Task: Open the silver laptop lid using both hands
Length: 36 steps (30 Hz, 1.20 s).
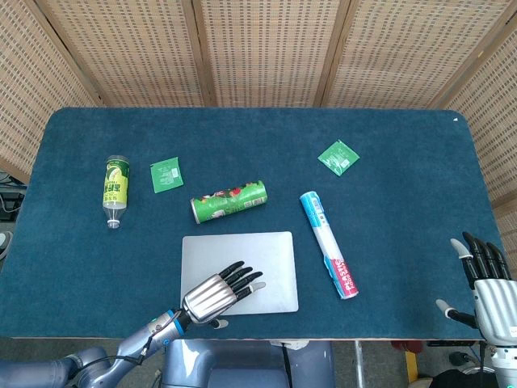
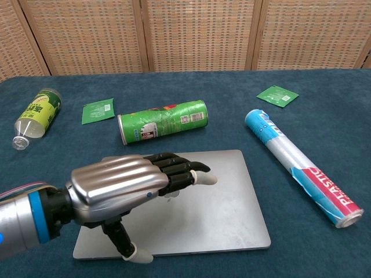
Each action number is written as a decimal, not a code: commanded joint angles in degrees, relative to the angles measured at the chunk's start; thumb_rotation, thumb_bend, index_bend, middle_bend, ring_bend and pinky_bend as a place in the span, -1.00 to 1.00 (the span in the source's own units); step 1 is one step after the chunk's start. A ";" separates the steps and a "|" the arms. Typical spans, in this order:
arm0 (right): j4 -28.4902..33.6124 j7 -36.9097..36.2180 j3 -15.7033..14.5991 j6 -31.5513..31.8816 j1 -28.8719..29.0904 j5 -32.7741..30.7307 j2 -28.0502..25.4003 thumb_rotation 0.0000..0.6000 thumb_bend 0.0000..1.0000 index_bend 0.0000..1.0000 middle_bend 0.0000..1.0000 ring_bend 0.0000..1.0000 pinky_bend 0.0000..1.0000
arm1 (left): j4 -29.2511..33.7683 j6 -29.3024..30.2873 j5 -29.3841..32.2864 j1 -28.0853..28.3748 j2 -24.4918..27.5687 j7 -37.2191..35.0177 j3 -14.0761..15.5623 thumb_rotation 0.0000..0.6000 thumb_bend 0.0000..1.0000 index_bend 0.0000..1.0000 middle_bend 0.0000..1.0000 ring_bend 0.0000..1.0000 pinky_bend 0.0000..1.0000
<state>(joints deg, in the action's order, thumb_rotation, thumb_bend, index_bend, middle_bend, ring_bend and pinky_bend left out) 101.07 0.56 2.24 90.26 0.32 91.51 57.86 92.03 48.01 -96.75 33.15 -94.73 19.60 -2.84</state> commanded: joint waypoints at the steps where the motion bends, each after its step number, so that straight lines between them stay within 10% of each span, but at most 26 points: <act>1: 0.03 -0.21 0.03 -0.16 0.06 -0.16 -0.04 1.00 -1.00 -1.00 -1.00 -1.00 -1.00 | -1.26 -0.04 0.89 0.70 -1.35 0.29 -0.26 1.00 -1.00 -1.00 -1.00 -1.00 -1.00; 29: -0.40 -2.99 0.24 -0.47 0.20 -0.81 -1.01 1.00 -1.00 -1.00 -1.00 -1.00 -1.00 | -9.04 0.45 5.98 3.94 -9.03 3.96 0.84 1.00 -1.00 -1.00 -1.00 -1.00 -1.00; 36: -0.41 -3.30 0.14 -0.54 0.22 -0.69 -1.11 1.00 -1.00 -1.00 -1.00 -1.00 -1.00 | -8.84 1.46 7.09 4.20 -8.90 4.90 1.46 1.00 -0.75 -1.00 -1.00 -1.00 -1.00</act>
<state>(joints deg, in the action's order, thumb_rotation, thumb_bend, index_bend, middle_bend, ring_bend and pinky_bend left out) 100.66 -2.73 2.38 89.73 0.54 90.81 56.75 83.16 49.36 -89.77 37.33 -103.67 24.40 -1.42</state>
